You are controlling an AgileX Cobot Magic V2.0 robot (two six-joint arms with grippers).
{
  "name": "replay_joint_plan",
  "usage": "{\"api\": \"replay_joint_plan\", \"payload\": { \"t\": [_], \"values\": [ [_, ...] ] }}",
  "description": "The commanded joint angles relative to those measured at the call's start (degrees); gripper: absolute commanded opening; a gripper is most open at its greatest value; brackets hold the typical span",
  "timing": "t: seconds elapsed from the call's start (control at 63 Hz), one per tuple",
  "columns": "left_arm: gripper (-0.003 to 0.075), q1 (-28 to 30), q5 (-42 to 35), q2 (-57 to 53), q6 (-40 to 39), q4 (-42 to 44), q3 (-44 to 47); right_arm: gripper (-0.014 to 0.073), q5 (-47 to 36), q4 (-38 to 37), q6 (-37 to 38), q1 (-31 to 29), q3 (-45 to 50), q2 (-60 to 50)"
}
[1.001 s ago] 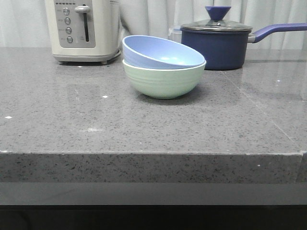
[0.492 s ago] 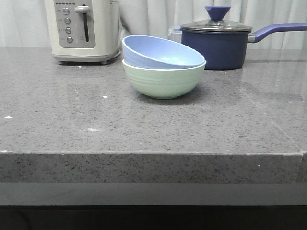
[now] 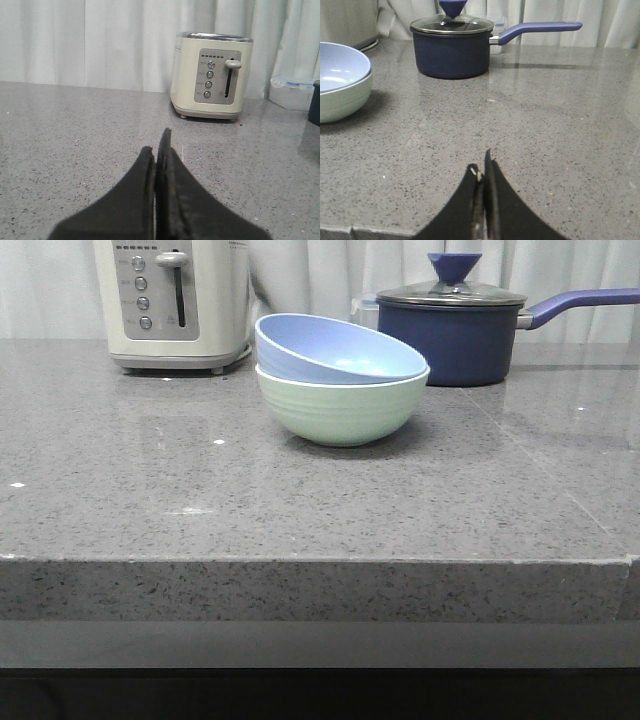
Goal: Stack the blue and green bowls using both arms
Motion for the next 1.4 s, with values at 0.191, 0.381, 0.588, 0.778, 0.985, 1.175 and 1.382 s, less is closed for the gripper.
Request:
{"api": "replay_joint_plan", "payload": {
  "t": [0.191, 0.381, 0.588, 0.778, 0.985, 1.175, 1.382],
  "values": [
    [-0.002, 0.1, -4.5, -1.0, -0.5, 0.2, 0.4, -0.0054, -11.1, -0.5, -0.2, -0.9, 3.5, -1.6],
    [-0.002, 0.1, -4.5, -1.0, -0.5, 0.2, 0.4, -0.0054, -11.1, -0.5, -0.2, -0.9, 3.5, -1.6],
    [-0.002, 0.1, -4.5, -1.0, -0.5, 0.2, 0.4, -0.0054, -11.1, -0.5, -0.2, -0.9, 3.5, -1.6],
    [-0.002, 0.1, -4.5, -1.0, -0.5, 0.2, 0.4, -0.0054, -15.7, -2.5, 0.6, -0.9, 3.5, -1.6],
    [-0.002, 0.1, -4.5, -1.0, -0.5, 0.2, 0.4, -0.0054, -16.9, -5.9, 9.2, -0.9, 3.5, -1.6],
    [-0.002, 0.1, -4.5, -1.0, -0.5, 0.2, 0.4, -0.0054, -14.6, -5.4, 9.1, -0.9, 3.5, -1.6],
    [-0.002, 0.1, -4.5, -1.0, -0.5, 0.2, 0.4, -0.0054, -14.3, -4.8, 9.1, -2.1, 3.5, -1.6]
  ]
}}
